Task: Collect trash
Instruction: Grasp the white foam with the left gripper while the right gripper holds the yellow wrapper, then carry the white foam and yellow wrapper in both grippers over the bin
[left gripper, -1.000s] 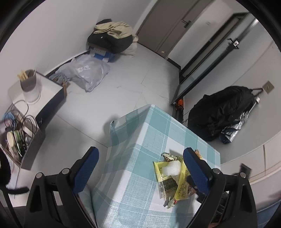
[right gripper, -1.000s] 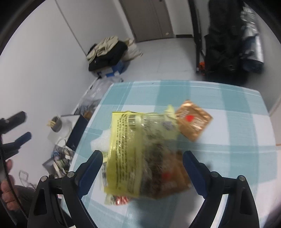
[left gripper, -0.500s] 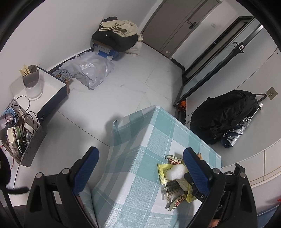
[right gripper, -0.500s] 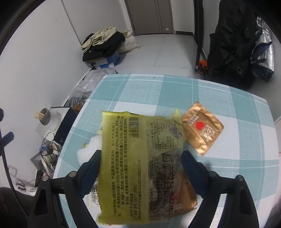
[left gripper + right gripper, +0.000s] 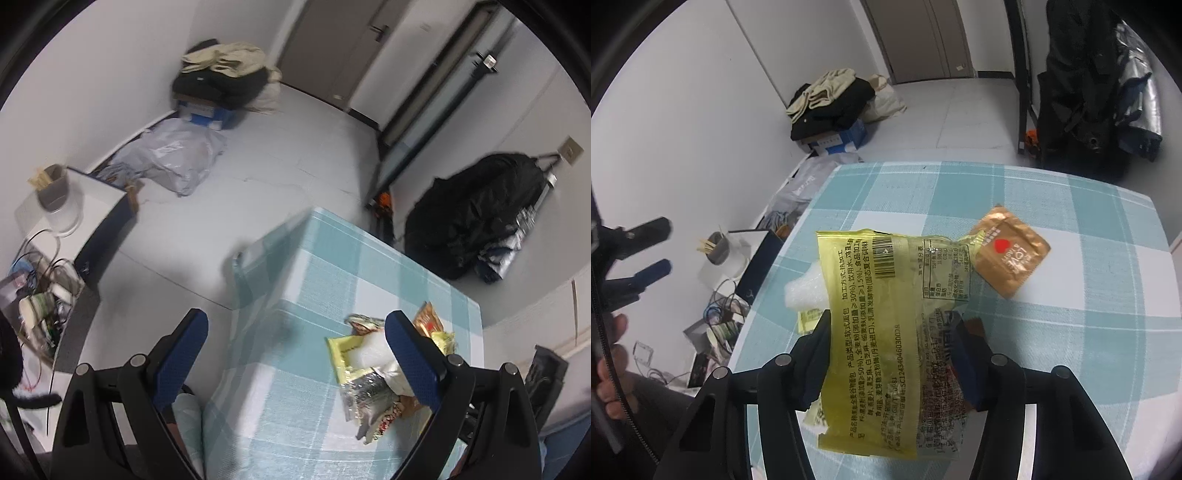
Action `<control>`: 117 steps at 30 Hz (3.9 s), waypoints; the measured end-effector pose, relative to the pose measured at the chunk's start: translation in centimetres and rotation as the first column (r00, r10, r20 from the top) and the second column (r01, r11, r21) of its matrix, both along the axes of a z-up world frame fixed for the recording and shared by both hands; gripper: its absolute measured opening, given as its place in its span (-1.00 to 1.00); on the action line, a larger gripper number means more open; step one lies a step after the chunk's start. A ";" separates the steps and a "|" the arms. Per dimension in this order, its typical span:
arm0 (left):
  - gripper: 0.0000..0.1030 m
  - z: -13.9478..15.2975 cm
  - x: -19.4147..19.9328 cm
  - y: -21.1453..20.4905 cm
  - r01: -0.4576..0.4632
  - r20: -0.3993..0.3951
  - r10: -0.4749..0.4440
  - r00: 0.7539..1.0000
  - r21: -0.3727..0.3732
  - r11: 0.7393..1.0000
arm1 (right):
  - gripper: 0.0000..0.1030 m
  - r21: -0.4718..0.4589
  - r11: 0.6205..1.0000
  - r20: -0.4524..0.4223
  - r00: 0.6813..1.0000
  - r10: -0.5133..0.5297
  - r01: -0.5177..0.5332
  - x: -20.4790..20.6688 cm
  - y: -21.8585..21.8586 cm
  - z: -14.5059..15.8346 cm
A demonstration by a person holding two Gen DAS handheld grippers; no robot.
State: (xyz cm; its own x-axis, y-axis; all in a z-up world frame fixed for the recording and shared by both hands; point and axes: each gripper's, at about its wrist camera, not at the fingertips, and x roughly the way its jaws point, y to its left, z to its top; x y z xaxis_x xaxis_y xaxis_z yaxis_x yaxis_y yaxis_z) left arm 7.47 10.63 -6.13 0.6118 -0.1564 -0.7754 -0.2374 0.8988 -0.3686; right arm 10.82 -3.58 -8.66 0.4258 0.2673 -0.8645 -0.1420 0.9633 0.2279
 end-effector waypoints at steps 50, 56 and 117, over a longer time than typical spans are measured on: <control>-0.49 -5.0 4.9 -7.5 0.256 -0.176 -0.279 0.944 -0.144 0.956 | 0.12 0.076 0.993 0.095 0.991 -0.095 0.088 -5.2 -8.9 2.7; -0.61 -4.5 4.4 -7.8 0.288 -0.154 -0.314 0.937 -0.172 0.942 | 0.12 0.062 0.994 0.105 0.990 -0.096 0.089 -5.5 -8.7 2.7; -0.67 10.8 -3.2 -31.8 0.674 0.230 -0.659 0.716 0.016 0.738 | 0.13 0.126 0.928 0.412 0.832 -0.371 0.351 -19.6 -27.0 22.1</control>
State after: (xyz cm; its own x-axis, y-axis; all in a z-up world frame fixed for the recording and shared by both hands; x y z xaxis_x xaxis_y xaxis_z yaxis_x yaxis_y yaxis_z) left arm 4.26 -21.15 4.69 0.4722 -0.6301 -0.6164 0.5024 0.7670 -0.3991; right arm -8.75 -30.56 13.40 0.8189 0.0555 -0.5713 0.1225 0.9555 0.2684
